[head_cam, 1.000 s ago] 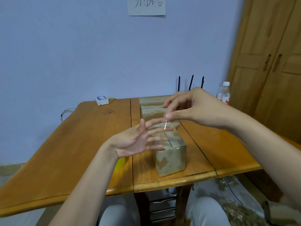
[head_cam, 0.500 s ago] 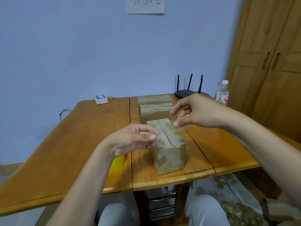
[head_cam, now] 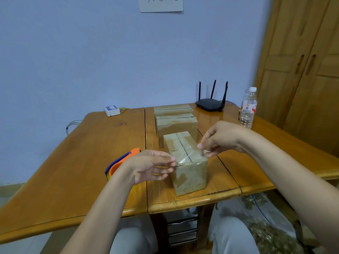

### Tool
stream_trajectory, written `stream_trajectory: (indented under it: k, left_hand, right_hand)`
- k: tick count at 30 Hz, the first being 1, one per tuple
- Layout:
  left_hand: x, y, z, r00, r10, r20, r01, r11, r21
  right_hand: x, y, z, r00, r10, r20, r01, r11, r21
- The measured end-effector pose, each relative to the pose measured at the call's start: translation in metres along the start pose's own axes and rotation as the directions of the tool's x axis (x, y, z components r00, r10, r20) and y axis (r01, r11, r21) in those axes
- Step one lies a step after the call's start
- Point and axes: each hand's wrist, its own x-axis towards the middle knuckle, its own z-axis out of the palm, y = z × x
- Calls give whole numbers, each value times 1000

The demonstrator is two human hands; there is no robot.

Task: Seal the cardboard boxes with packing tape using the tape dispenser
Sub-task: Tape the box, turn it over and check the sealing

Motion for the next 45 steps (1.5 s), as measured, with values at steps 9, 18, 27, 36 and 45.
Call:
stream_trajectory:
  k: [9,18,27,36,45]
  left_hand:
    - [0,-1,1,999,38,-29,-38,999,14]
    - [5,9,-4,998,15,-59,-18,998,-63]
    - [0,23,-16,986,52,-156,-38,995,94]
    - [-13,26,-15,910,207,-360,-159,974,159]
    - [-14,11,-19,948,141,-286,-125,990,71]
  right_hand:
    - [7,15,-3,992,80,101,-95,985,146]
    - [11,8,1,995,84,59,-93,983,158]
    - [13,-6,11,993,-36,-116,37,999,8]
    - [5,1,12,988,-75,-136,122,916,383]
    - [-4,18,11,998,5,-70,28,884,467]
